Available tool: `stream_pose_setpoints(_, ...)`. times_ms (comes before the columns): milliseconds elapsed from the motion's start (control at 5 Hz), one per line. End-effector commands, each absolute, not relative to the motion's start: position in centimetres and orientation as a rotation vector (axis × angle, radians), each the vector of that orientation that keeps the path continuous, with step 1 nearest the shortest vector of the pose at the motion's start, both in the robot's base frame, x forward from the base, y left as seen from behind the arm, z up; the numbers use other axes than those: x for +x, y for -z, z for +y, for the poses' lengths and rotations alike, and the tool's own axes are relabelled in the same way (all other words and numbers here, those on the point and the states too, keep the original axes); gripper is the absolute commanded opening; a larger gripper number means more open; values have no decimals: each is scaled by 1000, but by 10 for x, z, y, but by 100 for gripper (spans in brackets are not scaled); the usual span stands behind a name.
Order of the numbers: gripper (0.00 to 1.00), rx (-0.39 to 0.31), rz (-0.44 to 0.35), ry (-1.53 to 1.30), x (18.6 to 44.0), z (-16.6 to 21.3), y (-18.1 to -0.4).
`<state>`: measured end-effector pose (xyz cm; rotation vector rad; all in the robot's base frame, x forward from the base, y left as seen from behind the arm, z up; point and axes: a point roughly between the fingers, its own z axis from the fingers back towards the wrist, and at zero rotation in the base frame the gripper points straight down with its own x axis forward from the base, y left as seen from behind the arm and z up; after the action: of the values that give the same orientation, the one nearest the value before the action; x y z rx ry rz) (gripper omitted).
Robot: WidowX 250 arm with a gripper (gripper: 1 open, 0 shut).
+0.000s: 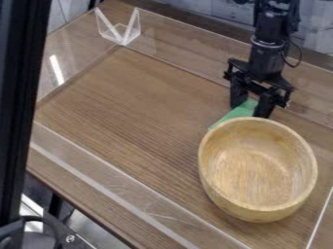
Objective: Put the green block in the brown bowl
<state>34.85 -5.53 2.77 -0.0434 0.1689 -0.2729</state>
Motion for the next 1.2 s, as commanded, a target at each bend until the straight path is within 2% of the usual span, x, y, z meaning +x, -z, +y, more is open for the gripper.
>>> stream_pose_setpoints(0, 0, -26, 56, 266, 353, -58, -79)
stream_pose_setpoints(200, 0, -18, 13, 273, 338, -67, -106)
stream_pose_setpoints(400, 0, -16, -3, 281, 319, -75, -116)
stream_pose_setpoints(800, 0, -27, 12, 298, 284, -87, -111)
stream_pose_setpoints(1000, 0, -32, 33, 304, 270, -92, -98)
